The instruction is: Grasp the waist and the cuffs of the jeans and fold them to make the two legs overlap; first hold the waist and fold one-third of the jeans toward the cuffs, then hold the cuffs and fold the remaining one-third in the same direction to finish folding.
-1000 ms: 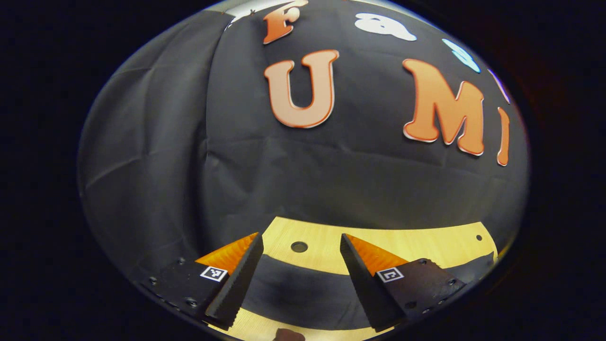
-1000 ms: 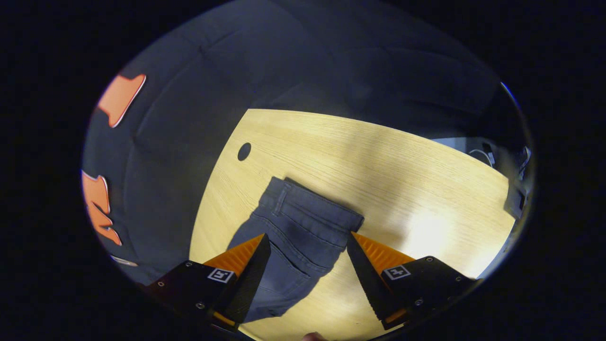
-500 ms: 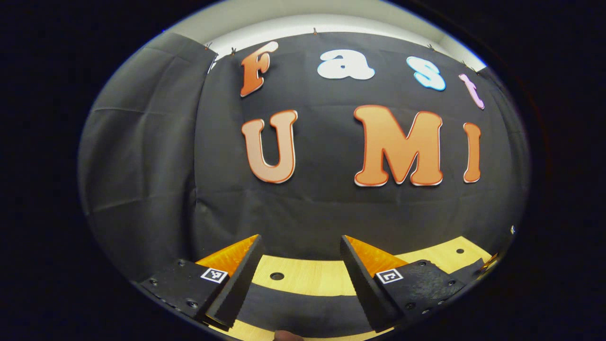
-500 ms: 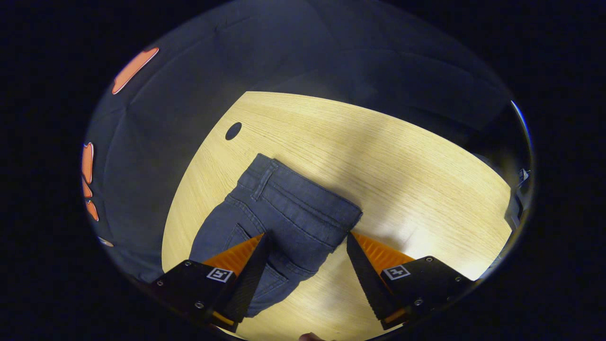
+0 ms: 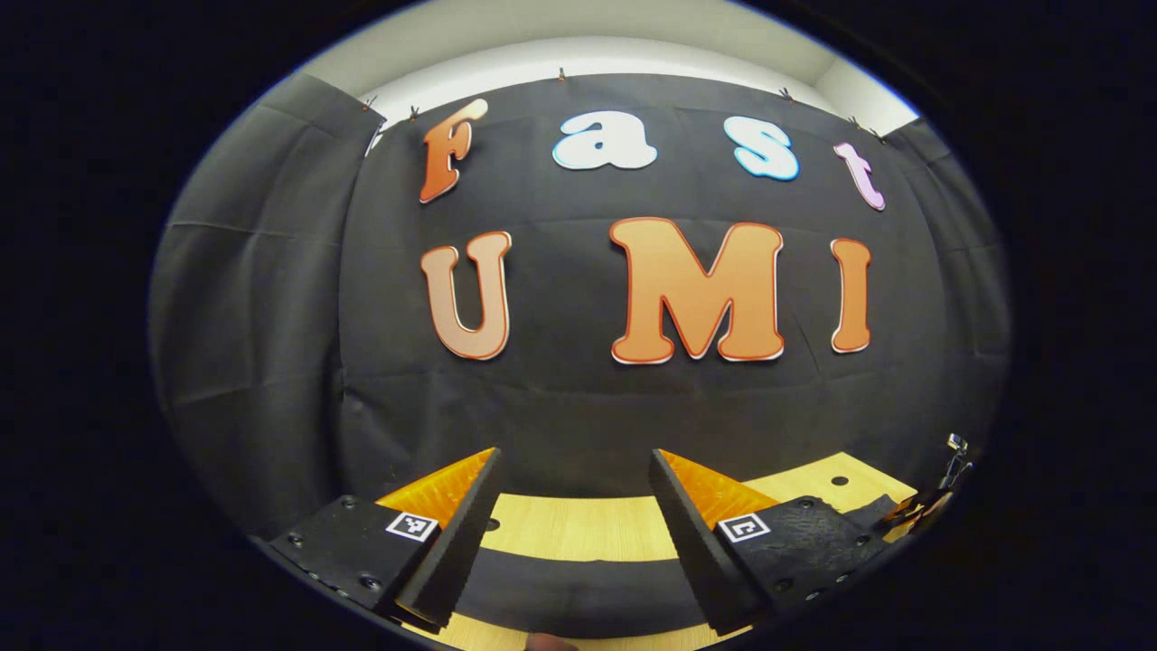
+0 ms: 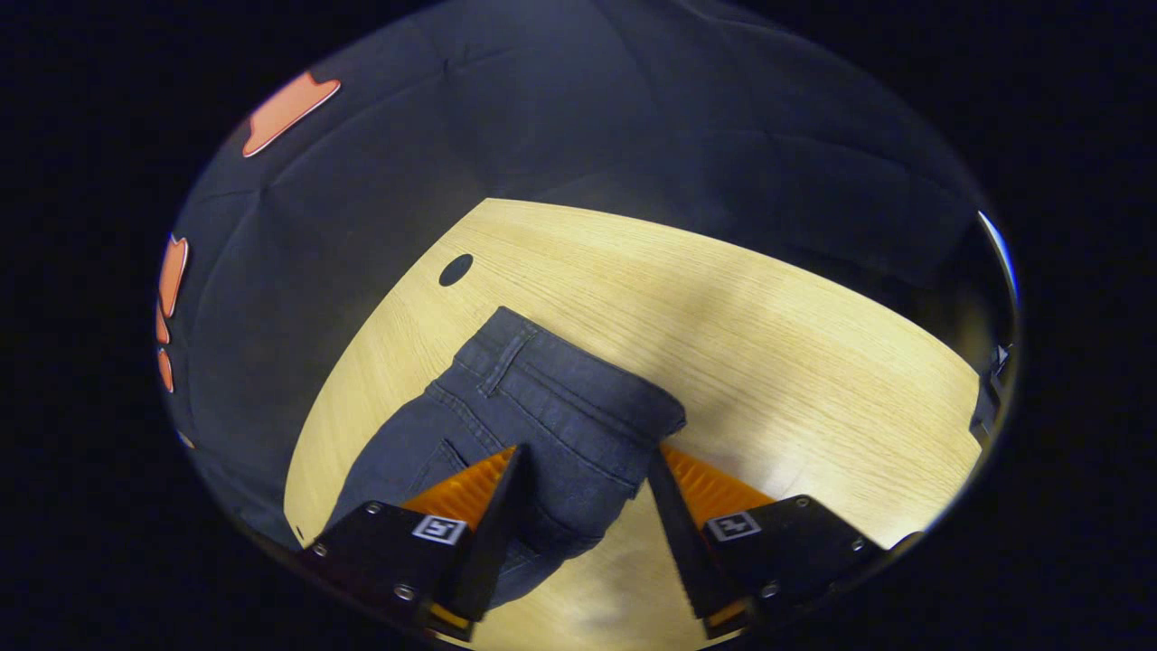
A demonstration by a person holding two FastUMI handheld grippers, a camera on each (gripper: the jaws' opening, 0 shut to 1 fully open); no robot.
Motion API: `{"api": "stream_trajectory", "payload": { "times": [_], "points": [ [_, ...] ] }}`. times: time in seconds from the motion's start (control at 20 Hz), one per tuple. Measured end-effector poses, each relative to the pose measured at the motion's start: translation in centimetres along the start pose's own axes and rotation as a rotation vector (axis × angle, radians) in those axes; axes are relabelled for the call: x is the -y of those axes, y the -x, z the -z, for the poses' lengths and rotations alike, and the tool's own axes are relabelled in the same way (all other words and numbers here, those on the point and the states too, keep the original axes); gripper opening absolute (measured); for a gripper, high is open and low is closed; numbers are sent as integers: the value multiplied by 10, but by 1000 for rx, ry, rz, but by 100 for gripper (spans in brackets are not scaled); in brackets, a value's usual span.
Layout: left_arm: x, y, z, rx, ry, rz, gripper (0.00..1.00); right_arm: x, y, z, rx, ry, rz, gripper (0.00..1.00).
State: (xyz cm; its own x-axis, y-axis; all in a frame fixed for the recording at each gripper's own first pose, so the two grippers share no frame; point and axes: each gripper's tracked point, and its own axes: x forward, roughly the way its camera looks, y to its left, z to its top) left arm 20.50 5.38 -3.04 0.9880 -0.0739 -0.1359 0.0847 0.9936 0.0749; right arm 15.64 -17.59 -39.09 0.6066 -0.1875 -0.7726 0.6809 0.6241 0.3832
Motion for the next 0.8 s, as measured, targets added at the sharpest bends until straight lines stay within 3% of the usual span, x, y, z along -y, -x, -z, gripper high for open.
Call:
{"api": "stream_trajectory", "payload": {
  "times": [0.15, 0.25, 0.45, 0.8],
  "points": [
    [12, 6, 1, -10, -16, 38, 96, -13, -1, -9, 22, -40, 25, 28],
    [15, 10, -1, -2, -22, 65, 96, -22, 15, -17, 59, 19, 16, 20],
    [8, 13, -6, 23, -18, 112, 96, -45, 46, -27, 137, 92, 0, 20],
    [-31, 16, -14, 59, 22, 123, 95, -113, 107, -22, 243, 269, -37, 21]
  ]
}}
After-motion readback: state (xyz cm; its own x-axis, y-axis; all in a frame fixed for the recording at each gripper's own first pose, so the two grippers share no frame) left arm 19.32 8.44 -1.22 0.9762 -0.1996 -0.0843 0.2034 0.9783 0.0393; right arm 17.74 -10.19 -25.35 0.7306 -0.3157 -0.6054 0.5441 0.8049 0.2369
